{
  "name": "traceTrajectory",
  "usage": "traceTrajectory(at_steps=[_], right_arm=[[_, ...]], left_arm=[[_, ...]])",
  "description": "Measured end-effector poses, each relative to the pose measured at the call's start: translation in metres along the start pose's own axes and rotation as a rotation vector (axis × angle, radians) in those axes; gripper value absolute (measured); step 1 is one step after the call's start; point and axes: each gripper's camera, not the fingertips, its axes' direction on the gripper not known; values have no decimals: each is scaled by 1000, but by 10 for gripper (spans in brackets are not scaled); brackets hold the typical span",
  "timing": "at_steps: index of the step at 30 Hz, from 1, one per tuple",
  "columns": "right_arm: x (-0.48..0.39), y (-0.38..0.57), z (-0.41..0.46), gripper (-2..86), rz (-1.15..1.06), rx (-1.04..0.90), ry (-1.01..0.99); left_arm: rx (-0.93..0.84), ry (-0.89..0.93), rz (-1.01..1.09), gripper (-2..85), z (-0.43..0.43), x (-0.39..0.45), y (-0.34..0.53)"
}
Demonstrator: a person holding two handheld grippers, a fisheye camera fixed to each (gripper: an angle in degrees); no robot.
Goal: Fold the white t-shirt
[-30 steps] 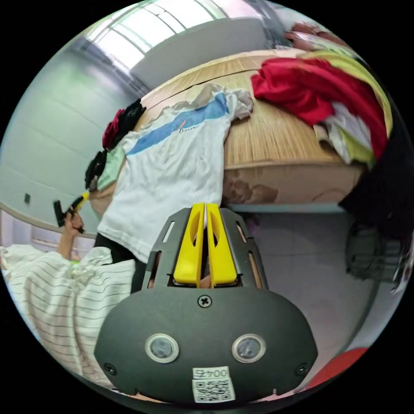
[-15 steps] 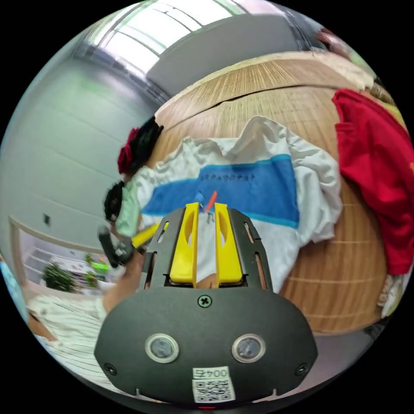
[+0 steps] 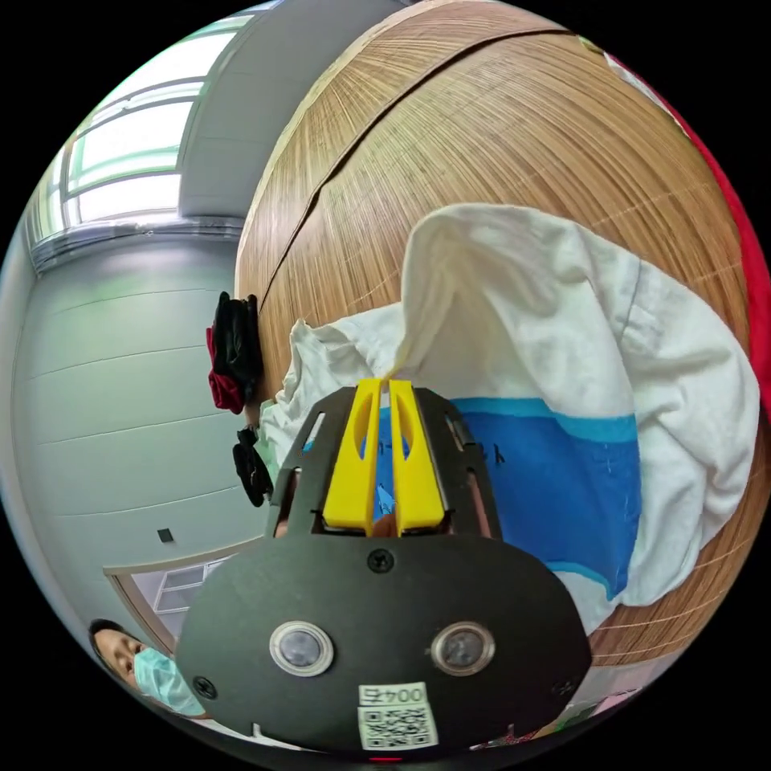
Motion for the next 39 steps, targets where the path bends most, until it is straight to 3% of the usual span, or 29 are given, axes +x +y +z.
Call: traceTrajectory(at_steps=[8,16,21,24,30,35,39], right_arm=[[-5,-50,5,36,-7,253,-127],[-23,-54,18,48,-110,252,-42],[-50,37,-34,23,-323,452,171],[-14,108,-54,43,-315,483,312],[106,210,-31,63,-76,416,367],[104,226,16,74,-138,373,361],[79,221,56,52,-217,336,499]], left_arm=[[3,-22,10,3,18,5,-3],[2,-18,7,4,35,1,-7],[0,-6,2,4,44,-4,-10],[1,-8,3,4,50,-5,-11],[6,-6,3,3,60,-10,-14],[7,-51,23,4,69,-5,-16],[8,-109,49,4,76,2,-17]])
